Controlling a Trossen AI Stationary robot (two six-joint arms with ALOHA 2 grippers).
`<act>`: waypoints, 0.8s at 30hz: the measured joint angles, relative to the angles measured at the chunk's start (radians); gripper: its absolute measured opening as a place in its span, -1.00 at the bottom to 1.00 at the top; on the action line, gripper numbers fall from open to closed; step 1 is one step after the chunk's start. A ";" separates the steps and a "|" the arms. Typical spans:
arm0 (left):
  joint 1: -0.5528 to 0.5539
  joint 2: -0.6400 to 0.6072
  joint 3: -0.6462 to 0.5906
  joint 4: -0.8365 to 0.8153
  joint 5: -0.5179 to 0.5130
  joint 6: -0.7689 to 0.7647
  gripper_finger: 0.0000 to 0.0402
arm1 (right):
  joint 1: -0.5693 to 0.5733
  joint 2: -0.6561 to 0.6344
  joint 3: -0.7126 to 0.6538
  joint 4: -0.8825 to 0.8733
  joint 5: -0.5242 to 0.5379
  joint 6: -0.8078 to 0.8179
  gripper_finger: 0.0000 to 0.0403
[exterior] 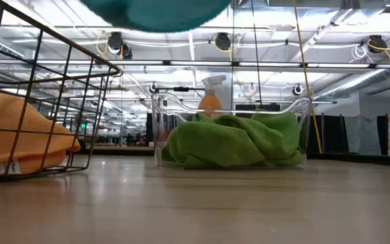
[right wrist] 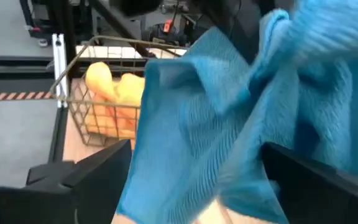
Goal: Sort microfiber towel by color & place in baskets
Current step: Put the blue towel into the bottom transparent bin
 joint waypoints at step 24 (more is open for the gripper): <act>-0.055 0.044 0.002 0.163 0.127 -0.033 -0.81 | -0.075 0.000 -0.001 0.155 -0.004 -0.431 -0.84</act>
